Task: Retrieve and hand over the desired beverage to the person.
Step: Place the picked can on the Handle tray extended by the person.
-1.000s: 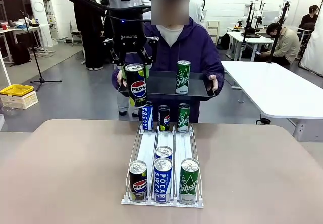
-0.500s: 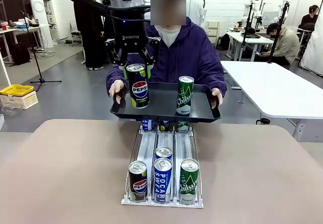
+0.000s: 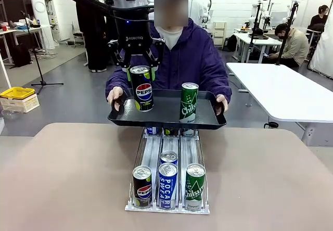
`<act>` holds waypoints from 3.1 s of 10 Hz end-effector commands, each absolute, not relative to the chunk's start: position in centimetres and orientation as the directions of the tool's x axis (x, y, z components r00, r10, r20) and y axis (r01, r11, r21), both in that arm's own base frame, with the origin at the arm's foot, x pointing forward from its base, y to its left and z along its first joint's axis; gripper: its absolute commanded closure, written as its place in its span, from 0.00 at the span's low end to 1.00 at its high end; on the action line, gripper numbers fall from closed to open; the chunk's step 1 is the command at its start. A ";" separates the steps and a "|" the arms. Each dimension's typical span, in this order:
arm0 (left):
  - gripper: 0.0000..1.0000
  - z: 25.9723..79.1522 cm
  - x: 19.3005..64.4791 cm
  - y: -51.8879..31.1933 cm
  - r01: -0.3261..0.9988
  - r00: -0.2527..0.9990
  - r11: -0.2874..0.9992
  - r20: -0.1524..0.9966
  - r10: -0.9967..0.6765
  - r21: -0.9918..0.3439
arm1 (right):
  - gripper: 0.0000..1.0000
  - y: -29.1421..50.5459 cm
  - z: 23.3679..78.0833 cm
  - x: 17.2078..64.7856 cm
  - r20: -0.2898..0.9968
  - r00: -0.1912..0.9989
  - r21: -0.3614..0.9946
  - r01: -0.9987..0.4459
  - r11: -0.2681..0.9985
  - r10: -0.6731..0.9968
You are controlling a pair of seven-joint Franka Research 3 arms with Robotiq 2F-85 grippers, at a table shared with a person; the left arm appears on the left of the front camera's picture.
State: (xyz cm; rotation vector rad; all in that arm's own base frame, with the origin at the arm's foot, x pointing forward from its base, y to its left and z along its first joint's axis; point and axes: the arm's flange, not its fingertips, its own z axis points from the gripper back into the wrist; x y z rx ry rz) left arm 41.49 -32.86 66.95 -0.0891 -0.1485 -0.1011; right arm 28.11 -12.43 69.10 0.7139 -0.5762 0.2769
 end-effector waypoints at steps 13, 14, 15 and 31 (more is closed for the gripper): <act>0.41 64.4 54.1 -32.2 -0.025 0.994 0.998 0.104 0.032 -0.066 | 0.00 -12.4 69.0 28.2 0.589 0.807 0.543 -0.442 0.714 0.051; 0.41 63.5 55.1 -31.8 -0.042 0.997 0.997 0.059 0.046 -0.068 | 0.00 -12.4 69.0 28.2 0.589 0.807 0.543 -0.442 0.714 0.051; 0.41 62.9 55.7 -31.5 -0.052 0.998 0.996 0.028 0.054 -0.067 | 0.00 -12.4 69.0 28.2 0.589 0.807 0.543 -0.442 0.714 0.051; 0.00 59.8 55.7 -31.9 0.002 0.999 1.000 -0.035 -0.003 -0.030 | 0.00 -12.4 69.0 28.2 0.589 0.807 0.543 -0.442 0.714 0.051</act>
